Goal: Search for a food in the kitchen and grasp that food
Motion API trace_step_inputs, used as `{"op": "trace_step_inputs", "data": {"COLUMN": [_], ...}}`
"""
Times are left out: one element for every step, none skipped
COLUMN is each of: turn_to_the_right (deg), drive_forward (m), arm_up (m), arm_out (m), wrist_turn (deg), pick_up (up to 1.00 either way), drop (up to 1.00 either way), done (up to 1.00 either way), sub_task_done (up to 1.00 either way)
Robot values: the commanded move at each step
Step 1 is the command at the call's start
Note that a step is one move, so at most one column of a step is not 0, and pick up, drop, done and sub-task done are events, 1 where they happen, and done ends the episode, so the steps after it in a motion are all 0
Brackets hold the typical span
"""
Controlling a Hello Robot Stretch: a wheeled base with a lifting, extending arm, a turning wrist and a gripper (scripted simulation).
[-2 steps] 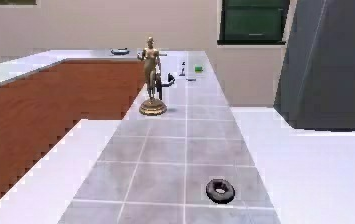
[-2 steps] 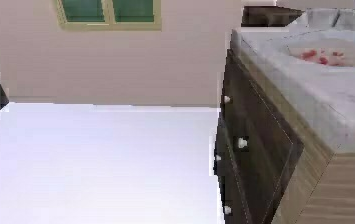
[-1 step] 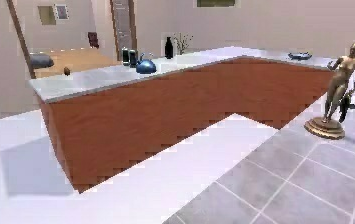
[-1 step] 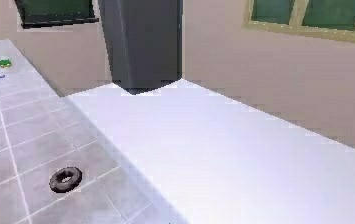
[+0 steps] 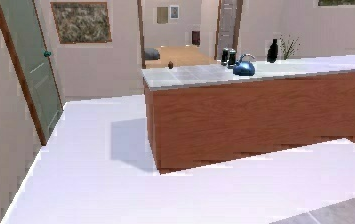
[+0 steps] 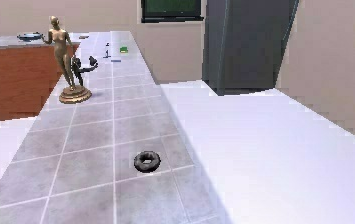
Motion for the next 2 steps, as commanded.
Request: {"op": "trace_step_inputs", "data": {"turn_to_the_right": [0.0,0.0], "drive_forward": [0.0,0.0], "arm_up": [0.5,0.38], "arm_out": [0.0,0.0], "wrist_turn": [0.0,0.0], "pick_up": [0.0,0.0], "drop": [0.0,0.0], "done": [0.0,0.0], "sub_task_done": [0.0,0.0]}}
